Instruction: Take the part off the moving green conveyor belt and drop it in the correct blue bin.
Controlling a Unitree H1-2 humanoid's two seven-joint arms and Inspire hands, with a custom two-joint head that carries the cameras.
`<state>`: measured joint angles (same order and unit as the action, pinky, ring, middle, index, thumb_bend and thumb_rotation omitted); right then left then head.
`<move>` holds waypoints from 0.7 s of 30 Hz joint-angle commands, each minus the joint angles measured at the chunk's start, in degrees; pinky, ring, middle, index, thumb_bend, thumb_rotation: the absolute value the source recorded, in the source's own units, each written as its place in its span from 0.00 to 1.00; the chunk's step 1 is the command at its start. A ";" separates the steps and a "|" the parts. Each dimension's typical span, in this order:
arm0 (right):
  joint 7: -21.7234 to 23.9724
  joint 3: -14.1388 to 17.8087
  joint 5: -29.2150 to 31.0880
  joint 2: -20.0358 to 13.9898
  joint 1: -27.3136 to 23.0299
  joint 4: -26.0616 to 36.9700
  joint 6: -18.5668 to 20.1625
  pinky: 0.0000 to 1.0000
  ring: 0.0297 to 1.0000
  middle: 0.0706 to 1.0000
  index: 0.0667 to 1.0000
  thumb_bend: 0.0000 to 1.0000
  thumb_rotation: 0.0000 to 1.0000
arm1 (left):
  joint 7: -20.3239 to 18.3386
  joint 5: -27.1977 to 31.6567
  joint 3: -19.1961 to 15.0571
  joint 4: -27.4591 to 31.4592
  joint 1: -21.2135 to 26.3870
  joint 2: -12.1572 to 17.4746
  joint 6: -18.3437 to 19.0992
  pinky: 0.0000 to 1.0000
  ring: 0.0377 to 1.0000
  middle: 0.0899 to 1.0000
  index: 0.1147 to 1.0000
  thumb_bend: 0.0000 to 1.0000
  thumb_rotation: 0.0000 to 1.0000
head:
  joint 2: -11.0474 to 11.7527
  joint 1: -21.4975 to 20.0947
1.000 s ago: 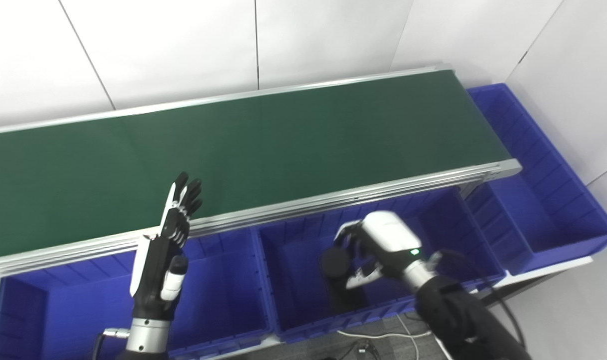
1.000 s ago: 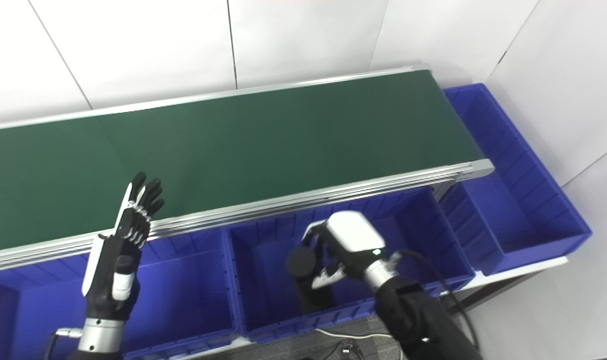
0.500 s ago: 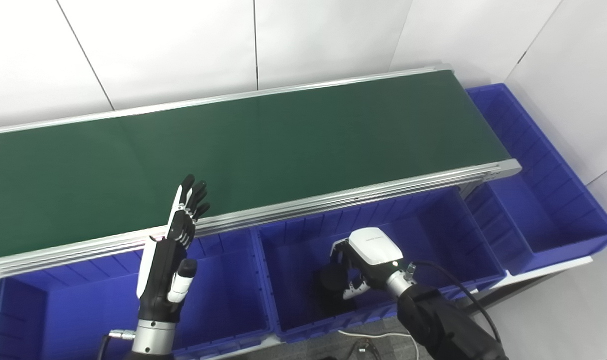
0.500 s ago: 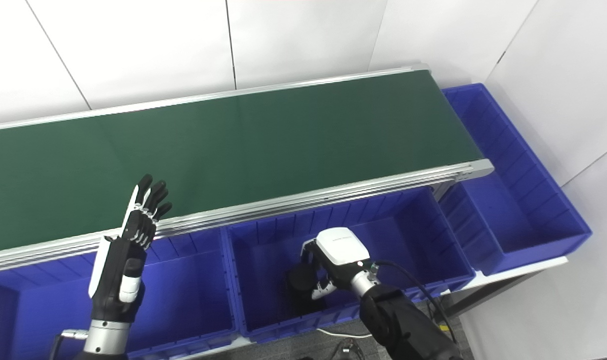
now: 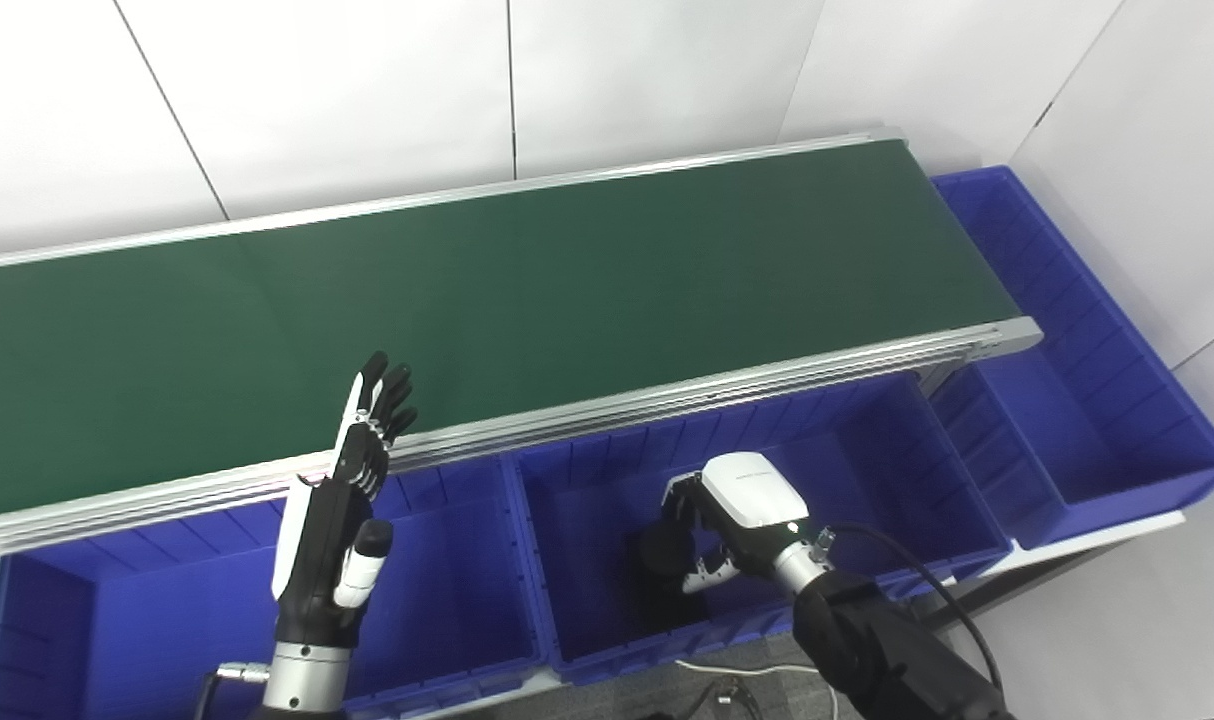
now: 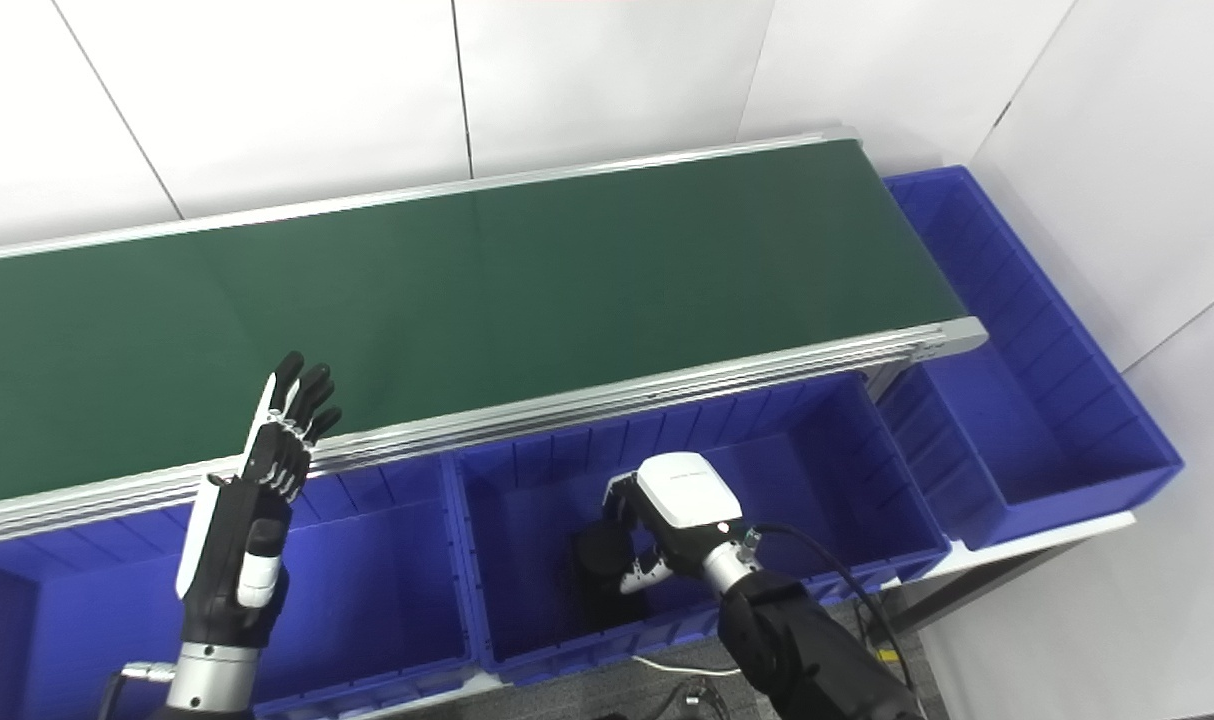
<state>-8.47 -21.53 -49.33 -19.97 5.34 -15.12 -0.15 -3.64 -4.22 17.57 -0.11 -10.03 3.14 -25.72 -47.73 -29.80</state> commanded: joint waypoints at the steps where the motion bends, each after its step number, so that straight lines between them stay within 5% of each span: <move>1: 0.24 0.46 0.98 -0.68 -0.37 2.15 -0.61 0.52 0.65 0.74 0.79 0.93 0.56 | 0.39 -0.25 0.31 0.79 0.34 -0.28 -1.19 0.91 0.95 0.96 0.99 0.74 1.00 | -0.03 0.11; 11: 2.25 1.14 2.53 -1.23 0.53 5.97 -0.73 0.53 0.66 0.77 0.84 1.00 0.69 | 1.06 -0.72 0.69 0.51 0.29 -0.35 -1.19 0.92 0.96 0.96 0.99 0.75 1.00 | 0.25 1.74; 21: 6.54 5.72 11.19 1.29 7.16 25.89 -0.30 0.49 0.62 0.73 0.81 1.00 0.77 | 0.32 1.19 0.71 -0.20 0.36 0.32 -1.20 0.96 0.97 0.97 1.00 0.78 1.00 | -0.12 8.88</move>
<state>-1.95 -16.56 -39.94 -19.56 11.71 7.48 -0.03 -2.73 -3.67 18.14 -1.02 -10.16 3.25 -25.72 -47.81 -20.92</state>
